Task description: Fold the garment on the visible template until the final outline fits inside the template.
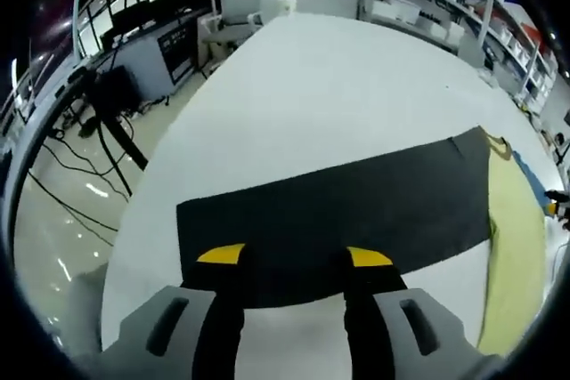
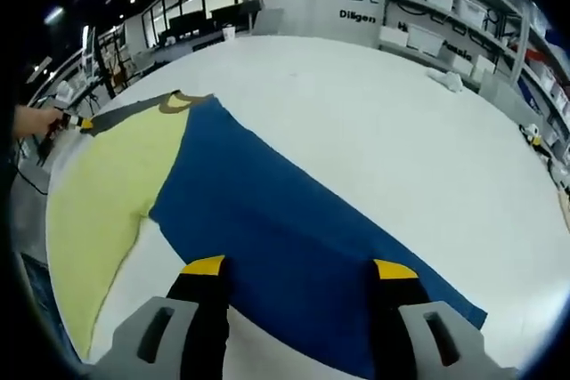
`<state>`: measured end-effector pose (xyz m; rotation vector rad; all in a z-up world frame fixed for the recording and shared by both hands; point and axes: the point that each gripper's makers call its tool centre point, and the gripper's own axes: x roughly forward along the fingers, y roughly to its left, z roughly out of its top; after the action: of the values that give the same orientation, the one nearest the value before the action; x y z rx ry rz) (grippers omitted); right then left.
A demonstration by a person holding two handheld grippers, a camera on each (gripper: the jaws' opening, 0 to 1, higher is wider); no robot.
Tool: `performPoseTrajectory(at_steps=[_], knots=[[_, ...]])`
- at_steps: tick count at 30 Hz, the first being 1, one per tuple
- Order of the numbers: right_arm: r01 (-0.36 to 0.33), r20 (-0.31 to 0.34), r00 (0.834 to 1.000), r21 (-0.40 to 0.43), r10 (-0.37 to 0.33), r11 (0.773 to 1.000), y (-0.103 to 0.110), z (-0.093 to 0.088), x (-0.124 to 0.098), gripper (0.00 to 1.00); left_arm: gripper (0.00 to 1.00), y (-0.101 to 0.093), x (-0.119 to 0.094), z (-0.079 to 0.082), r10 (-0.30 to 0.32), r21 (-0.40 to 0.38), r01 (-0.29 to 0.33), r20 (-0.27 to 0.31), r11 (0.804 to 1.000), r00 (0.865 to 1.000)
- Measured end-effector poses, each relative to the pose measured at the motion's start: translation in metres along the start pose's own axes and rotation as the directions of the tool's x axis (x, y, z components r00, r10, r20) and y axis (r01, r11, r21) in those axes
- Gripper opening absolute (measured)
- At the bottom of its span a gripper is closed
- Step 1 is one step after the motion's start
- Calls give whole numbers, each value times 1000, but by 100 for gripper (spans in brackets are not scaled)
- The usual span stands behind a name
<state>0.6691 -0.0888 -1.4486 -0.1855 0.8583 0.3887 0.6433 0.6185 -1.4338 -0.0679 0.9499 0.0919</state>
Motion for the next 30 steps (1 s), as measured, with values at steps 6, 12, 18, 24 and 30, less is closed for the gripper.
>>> performPoseTrajectory(at_steps=[6, 12, 18, 24, 30], knots=[[-14, 3, 1000, 1, 14, 1000, 3, 14, -3, 61, 52, -9, -9, 17, -4, 16, 4, 33, 1000, 999], [-80, 87, 993, -43, 83, 996, 32, 55, 7, 60, 51, -63, -11, 55, -112, 113, 100, 104, 989, 988], [-183, 158, 965, -175, 211, 967, 82, 103, 31, 59, 53, -152, 0, 81, -315, 238, 276, 142, 931, 938], [-285, 146, 934, -248, 326, 926, 130, 127, 56, 58, 59, -246, 10, 81, -533, 399, 456, 102, 795, 840], [-381, 140, 901, -192, 410, 904, 158, 139, 77, 60, 59, -294, 27, 73, -616, 402, 563, 4, 722, 788]])
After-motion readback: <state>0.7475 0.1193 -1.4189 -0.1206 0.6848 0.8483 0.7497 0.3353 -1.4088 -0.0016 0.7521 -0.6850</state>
